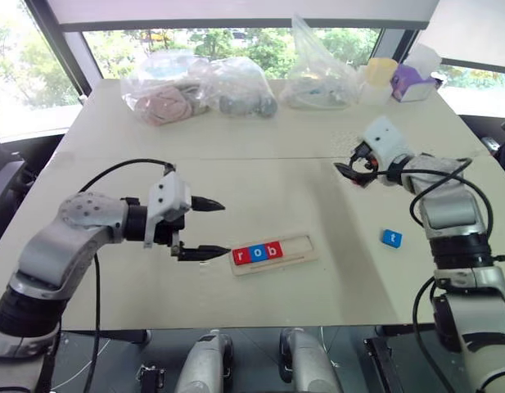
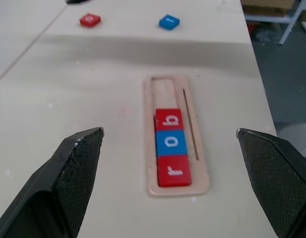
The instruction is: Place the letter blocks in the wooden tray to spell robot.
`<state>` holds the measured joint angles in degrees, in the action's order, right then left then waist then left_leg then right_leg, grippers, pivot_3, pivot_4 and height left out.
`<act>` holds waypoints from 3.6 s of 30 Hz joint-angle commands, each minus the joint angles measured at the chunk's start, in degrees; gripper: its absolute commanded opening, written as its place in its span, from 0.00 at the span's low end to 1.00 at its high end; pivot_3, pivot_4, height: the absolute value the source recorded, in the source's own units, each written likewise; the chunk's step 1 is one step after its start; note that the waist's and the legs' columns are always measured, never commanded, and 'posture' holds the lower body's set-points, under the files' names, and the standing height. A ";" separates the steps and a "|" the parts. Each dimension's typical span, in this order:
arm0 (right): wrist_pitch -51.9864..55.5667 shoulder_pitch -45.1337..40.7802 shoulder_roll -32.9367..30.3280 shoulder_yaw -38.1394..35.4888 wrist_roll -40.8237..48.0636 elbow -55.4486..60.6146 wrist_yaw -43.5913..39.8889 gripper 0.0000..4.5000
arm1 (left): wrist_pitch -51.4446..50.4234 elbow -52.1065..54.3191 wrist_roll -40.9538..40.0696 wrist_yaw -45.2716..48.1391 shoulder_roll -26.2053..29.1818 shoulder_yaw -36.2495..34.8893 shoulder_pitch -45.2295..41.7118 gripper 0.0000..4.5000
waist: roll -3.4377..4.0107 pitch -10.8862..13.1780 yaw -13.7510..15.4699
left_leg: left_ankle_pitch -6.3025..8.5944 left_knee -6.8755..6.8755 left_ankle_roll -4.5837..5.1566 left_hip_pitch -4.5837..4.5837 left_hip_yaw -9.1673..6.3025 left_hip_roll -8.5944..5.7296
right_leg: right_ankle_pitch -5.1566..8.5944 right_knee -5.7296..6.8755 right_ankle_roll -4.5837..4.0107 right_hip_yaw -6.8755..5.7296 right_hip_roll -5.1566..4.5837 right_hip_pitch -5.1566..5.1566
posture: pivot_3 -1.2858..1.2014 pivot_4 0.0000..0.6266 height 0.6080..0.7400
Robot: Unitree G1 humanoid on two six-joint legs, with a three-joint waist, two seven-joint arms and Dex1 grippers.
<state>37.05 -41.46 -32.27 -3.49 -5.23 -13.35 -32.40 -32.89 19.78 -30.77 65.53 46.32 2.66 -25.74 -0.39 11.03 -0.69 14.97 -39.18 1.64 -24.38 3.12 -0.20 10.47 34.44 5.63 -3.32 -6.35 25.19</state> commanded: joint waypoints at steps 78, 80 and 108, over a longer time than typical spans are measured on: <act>55.45 27.40 16.78 -12.60 23.07 57.57 27.33 0.69 | 1.72 -2.79 -1.01 -4.46 -5.95 -1.15 -4.60 1.00 | 0.06 -0.06 0.04 | 0.01 0.06 0.01 -0.05 -0.14 0.15 | 0.08 -0.17 -0.28 0.08 0.24 0.03 | 0.52 0.24 1.00; 55.45 26.83 15.83 -12.68 23.52 57.84 26.96 0.90 | 1.74 -2.95 -0.78 -4.19 -5.93 -1.13 -4.64 1.00 | 0.06 -0.05 0.03 | 0.01 0.07 0.01 -0.05 -0.14 0.15 | 0.08 -0.17 -0.28 0.08 0.24 0.04 | 0.52 0.24 1.00; -13.14 25.07 -26.58 8.59 19.88 19.55 -31.39 1.00 | 9.61 -4.54 7.07 3.06 1.11 1.23 3.38 1.00 | -0.01 0.03 0.24 | 0.07 0.04 0.08 -0.11 -0.02 0.13 | 0.09 -0.32 -0.27 0.05 0.11 0.07 | 0.52 0.24 1.00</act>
<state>26.24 -15.20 -59.21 5.66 15.67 7.20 -63.28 -24.25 13.83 -23.71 68.57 46.88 5.07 -22.36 -0.40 11.06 -0.45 15.05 -39.13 1.72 -24.48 3.10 -0.07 10.56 34.11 5.36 -3.27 -6.23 25.26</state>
